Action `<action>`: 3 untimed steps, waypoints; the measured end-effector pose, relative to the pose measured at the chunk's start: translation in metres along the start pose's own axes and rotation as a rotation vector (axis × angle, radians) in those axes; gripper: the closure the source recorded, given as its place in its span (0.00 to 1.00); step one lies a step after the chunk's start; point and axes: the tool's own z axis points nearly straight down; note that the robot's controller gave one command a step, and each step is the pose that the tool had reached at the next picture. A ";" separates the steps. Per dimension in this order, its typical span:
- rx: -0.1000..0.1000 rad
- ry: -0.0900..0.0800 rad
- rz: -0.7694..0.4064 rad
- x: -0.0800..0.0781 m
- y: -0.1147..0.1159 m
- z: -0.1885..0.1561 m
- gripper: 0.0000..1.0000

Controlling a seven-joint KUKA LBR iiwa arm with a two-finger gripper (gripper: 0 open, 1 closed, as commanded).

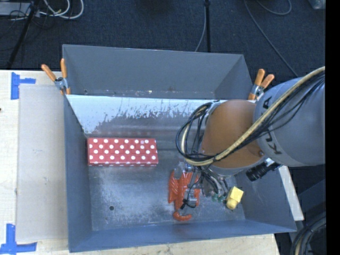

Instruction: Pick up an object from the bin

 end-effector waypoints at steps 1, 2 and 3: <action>-0.001 0.006 -0.236 -0.004 -0.025 0.066 1.00; -0.001 0.006 -0.235 -0.004 -0.025 0.066 1.00; 0.000 0.011 -0.234 -0.001 -0.029 0.023 1.00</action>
Offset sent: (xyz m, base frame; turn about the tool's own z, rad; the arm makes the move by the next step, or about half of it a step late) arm 0.0000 0.0000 0.0000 0.0000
